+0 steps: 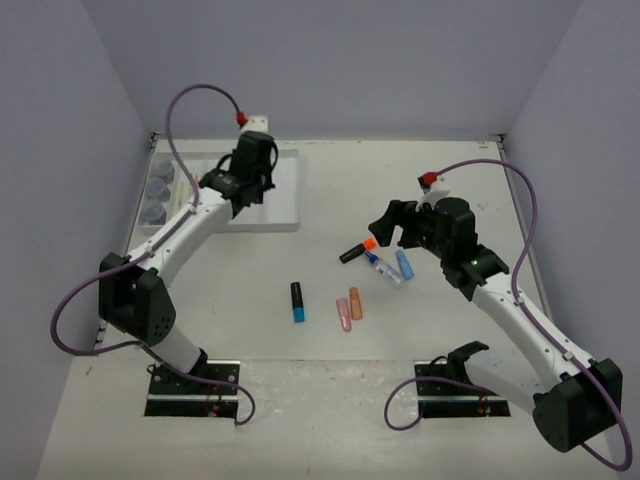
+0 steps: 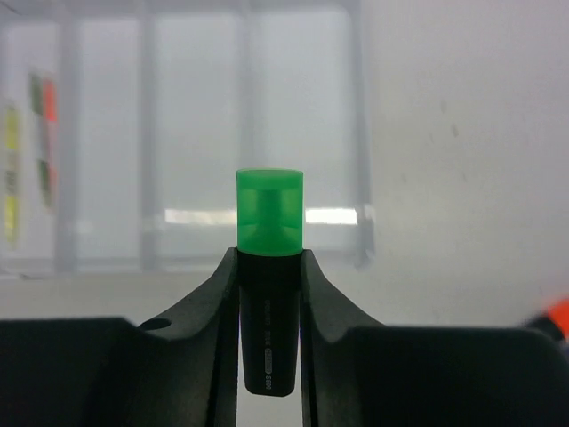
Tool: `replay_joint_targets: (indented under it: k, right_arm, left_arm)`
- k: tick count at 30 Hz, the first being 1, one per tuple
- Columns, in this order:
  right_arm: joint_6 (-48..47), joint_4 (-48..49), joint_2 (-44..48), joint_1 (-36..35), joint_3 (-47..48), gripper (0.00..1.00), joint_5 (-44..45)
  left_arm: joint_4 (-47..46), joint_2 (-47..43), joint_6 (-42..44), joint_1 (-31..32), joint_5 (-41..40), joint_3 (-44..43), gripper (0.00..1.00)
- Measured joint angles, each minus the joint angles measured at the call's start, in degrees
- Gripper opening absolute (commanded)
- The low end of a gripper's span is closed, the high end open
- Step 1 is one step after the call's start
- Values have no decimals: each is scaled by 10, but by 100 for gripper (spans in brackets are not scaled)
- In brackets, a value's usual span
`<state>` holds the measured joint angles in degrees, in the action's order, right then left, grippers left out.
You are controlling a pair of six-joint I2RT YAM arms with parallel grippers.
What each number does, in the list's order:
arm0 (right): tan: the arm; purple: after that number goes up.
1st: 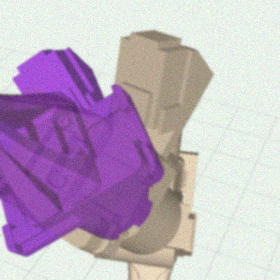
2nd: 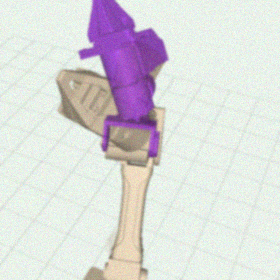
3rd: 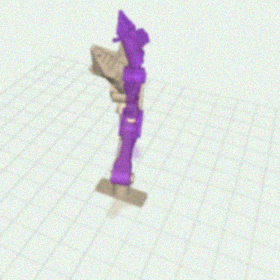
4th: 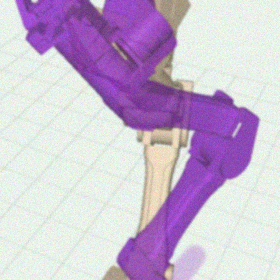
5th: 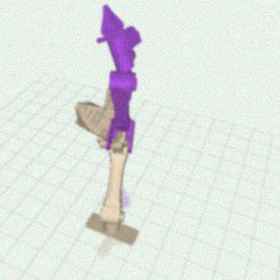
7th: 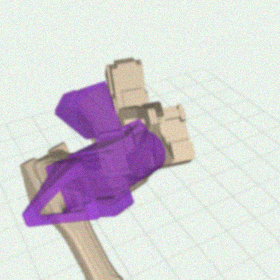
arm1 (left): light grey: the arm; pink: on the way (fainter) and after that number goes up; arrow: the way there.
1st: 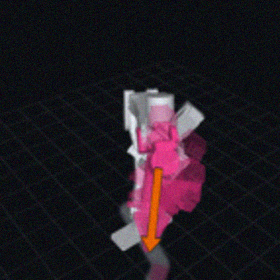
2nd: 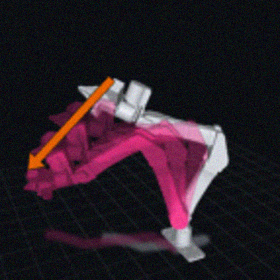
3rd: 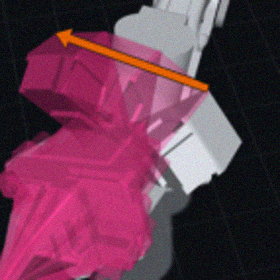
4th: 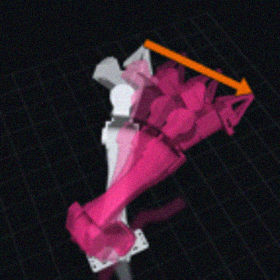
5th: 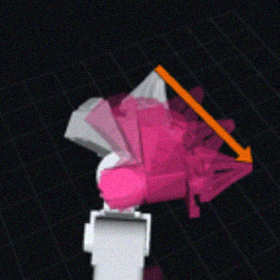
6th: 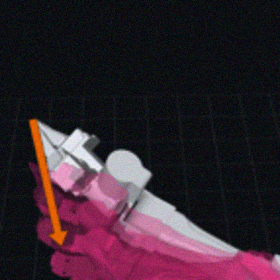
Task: Sort the stationery into containers
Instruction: Place the pen in the storage box.
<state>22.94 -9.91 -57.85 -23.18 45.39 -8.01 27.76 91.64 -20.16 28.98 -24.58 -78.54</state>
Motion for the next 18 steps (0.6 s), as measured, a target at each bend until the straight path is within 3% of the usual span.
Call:
replay_joint_targets:
  k: [4, 7, 13, 15, 17, 18]
  right_arm:
    - [-1, 0, 2, 0, 0, 93, 0]
    - [-3, -1, 2, 0, 0, 93, 0]
    - [-11, -13, 1, 0, 6, 93, 10]
    - [-12, -17, -2, 0, 10, 93, 10]
    - [-14, -22, -11, 0, 16, 92, 10]
    - [-15, -24, -17, 0, 18, 92, 10]
  left_arm:
    - [-9, 56, 38, -133, -32, -122, 0]
    - [-28, 142, 77, -199, -54, -190, 0]
    - [-33, 283, 124, -242, -40, -216, 1]
    - [-33, 307, 135, -244, -30, -215, 13]
    - [-37, 313, 141, -243, -20, -207, 34]
    - [-41, 312, 145, -243, -17, -204, 51]
